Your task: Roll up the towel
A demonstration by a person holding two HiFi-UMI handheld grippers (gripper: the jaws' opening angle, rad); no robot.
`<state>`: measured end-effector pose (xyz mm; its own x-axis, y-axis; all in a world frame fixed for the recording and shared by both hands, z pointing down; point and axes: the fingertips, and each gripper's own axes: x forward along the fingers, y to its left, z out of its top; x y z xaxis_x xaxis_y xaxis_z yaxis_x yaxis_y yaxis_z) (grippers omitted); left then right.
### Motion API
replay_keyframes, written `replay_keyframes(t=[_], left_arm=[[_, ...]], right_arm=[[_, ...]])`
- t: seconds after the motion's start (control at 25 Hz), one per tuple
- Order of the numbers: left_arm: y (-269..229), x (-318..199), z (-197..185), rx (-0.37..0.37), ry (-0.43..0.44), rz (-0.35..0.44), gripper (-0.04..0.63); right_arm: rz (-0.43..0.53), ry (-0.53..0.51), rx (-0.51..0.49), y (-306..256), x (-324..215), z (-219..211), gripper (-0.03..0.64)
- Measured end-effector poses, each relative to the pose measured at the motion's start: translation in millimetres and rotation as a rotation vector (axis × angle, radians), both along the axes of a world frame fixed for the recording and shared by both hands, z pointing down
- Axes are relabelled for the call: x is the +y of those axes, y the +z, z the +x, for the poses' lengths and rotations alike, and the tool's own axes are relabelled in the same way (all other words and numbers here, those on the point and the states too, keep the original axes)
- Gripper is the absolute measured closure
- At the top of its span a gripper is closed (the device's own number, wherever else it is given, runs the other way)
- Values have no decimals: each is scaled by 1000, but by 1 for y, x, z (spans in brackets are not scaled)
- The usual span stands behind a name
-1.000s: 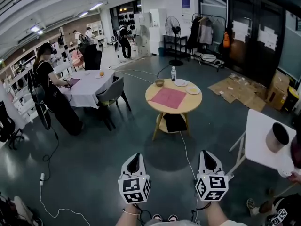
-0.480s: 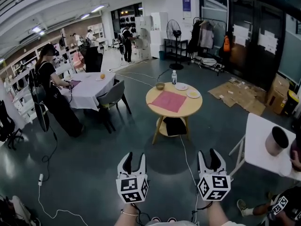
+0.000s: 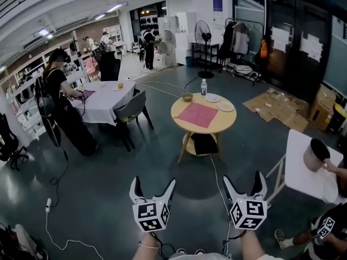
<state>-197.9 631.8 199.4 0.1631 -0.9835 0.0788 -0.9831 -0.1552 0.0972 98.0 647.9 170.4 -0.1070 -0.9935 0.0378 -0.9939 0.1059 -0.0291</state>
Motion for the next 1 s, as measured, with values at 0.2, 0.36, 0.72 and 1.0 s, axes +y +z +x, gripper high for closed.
replay_keyframes(t=[0.2,0.36,0.72,1.0], left_arm=[[3,0,-5,-3,4,-2,17],[6,-3,-14,-6,-1,-4,17],[17,-23,-48,-19,-4,-23,17],[36,-45,-59,9,24,-55,17]], right_arm=[[18,27,-6,1,-4,0,29],[7,33,-23,8,-6,-5,29],[-42,54,-51,30,-21,-27,31],[-95,87,-31,48,-36,-32,31]])
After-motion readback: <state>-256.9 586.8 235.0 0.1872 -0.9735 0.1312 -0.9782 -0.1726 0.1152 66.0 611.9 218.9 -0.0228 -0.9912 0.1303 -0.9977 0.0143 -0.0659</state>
